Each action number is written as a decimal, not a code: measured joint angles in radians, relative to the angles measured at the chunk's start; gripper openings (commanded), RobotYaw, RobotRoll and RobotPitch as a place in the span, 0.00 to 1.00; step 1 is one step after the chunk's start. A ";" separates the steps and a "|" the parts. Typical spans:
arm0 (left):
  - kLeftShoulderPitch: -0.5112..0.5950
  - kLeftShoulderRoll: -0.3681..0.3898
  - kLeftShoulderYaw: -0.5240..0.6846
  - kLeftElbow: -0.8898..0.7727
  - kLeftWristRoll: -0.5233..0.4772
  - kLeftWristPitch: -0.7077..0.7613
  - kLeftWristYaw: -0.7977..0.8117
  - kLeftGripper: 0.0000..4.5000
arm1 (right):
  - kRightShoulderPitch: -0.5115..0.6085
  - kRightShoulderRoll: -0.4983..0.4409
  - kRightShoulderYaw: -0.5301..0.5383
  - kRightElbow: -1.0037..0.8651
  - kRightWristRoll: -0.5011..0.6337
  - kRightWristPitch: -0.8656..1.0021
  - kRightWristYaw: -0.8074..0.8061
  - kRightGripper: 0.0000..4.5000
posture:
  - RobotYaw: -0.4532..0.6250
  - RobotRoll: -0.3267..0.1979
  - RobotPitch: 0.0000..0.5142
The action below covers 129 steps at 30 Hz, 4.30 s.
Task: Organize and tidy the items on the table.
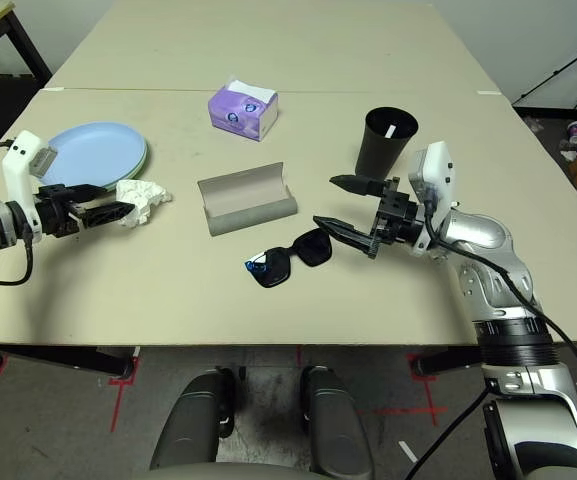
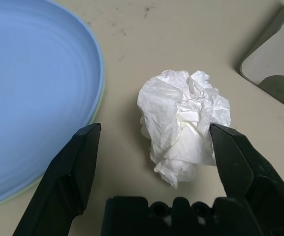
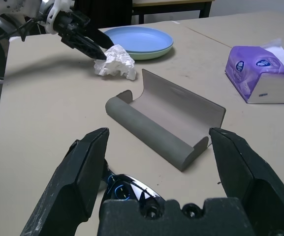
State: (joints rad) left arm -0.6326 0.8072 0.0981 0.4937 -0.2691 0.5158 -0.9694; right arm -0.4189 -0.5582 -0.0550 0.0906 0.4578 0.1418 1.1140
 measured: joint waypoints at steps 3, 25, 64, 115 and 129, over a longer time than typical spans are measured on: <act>-0.007 -0.006 -0.004 0.002 0.000 0.000 -0.010 1.00 | 0.000 0.000 0.000 -0.008 0.000 -0.001 -0.002 1.00 | 0.39 0.62 0.27; -0.043 -0.008 -0.004 0.033 -0.010 0.055 -0.060 0.01 | 0.000 0.000 0.000 -0.008 -0.003 -0.017 -0.006 1.00 | 0.38 0.62 0.27; -0.474 -0.034 0.124 0.630 0.094 -0.352 0.330 0.83 | -0.004 0.001 0.001 -0.005 -0.009 -0.026 -0.008 1.00 | 0.39 0.62 0.26; -0.002 -0.058 -0.052 -0.104 0.000 -0.324 -0.411 1.00 | -0.204 -0.101 0.108 0.198 -0.148 -0.079 0.164 1.00 | 0.42 0.62 0.30; 0.081 -0.038 0.010 -0.287 -0.131 -0.333 -0.407 1.00 | -0.284 -0.164 0.204 0.048 -0.200 0.130 0.235 1.00 | 0.43 0.62 0.33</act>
State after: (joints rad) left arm -0.5515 0.7689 0.1080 0.2064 -0.3997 0.1828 -1.3763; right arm -0.7025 -0.7223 0.1489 0.1383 0.2582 0.2714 1.3488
